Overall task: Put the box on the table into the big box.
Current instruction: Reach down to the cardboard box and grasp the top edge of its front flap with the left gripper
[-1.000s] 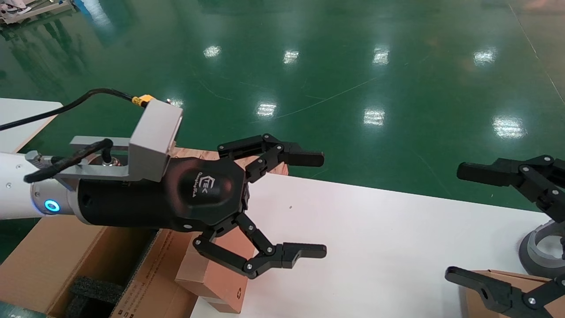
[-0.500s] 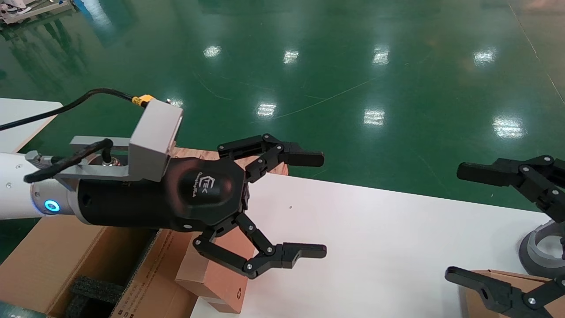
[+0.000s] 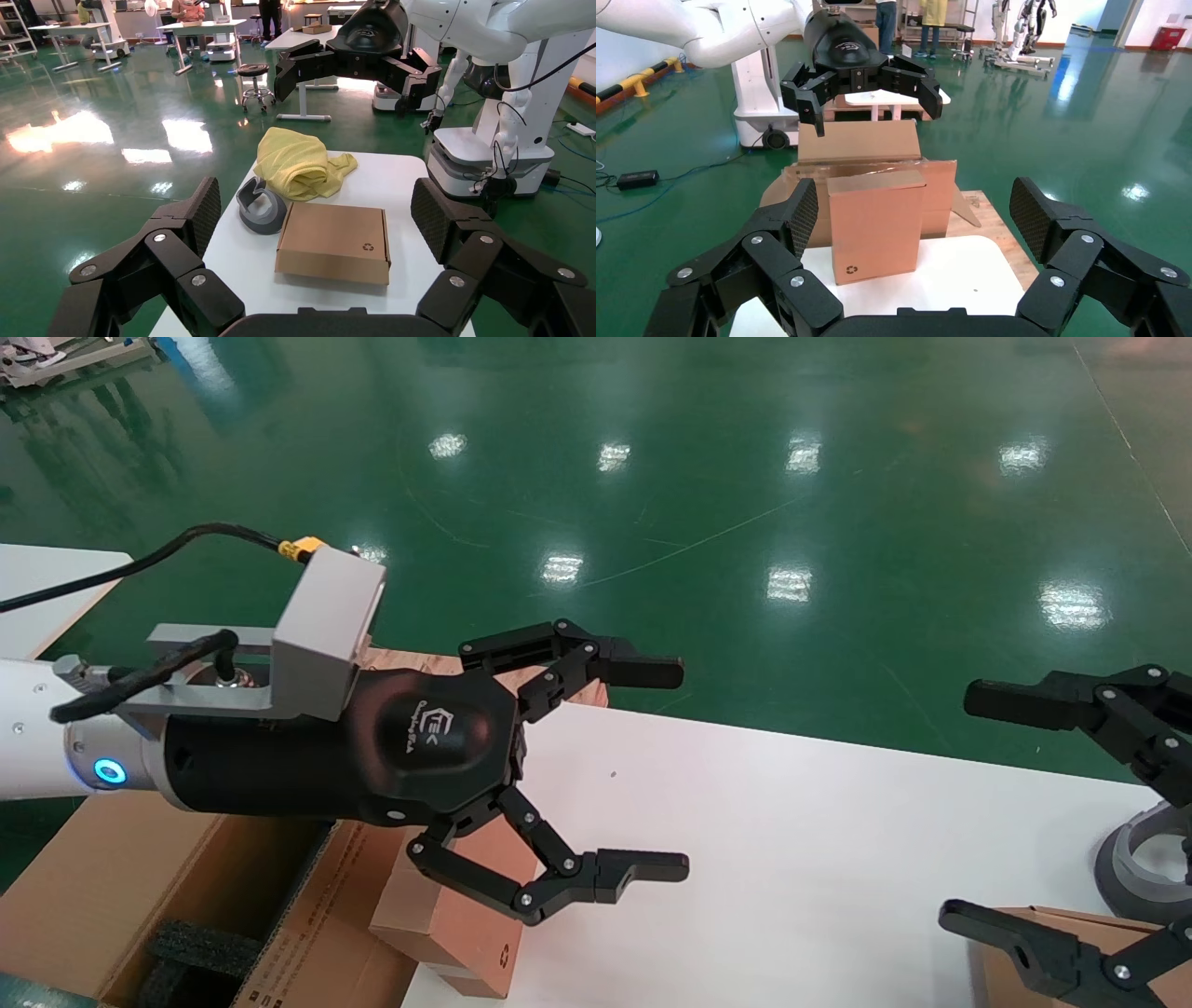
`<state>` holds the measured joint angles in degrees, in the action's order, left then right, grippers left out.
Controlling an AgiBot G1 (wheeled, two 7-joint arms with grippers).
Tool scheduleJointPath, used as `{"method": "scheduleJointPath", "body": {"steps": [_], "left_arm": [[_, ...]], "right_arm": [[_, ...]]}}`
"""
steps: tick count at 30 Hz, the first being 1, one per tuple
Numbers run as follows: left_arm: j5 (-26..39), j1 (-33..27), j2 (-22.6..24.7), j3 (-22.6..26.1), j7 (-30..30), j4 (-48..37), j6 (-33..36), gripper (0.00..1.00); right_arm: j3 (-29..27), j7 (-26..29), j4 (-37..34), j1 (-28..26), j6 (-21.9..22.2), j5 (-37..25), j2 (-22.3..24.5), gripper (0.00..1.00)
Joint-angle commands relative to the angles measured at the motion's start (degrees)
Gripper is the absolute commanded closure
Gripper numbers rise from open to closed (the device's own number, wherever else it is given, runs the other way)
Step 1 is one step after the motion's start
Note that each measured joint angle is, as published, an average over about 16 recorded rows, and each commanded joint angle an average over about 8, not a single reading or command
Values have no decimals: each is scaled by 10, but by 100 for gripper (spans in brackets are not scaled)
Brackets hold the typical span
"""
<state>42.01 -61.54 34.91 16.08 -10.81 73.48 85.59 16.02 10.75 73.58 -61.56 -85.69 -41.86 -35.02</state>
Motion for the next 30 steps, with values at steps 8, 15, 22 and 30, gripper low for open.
{"method": "scheduleJointPath", "body": {"steps": [8,15,22,30], "left_arm": [[11,-3,-7,4,-5,-4,-6,0],[40,-26,-28,17,-9,-3,-13,0],[113,-87,-57,55,-18,13,-23,0],[221,-172,-79,110,-91,43,-26,0]], "right_arm": [[0,0,0,0,0,0,0,0],[0,0,0,0,0,0,0,0],[0,0,0,0,0,0,0,0],[0,0,0,0,0,0,0,0]]}}
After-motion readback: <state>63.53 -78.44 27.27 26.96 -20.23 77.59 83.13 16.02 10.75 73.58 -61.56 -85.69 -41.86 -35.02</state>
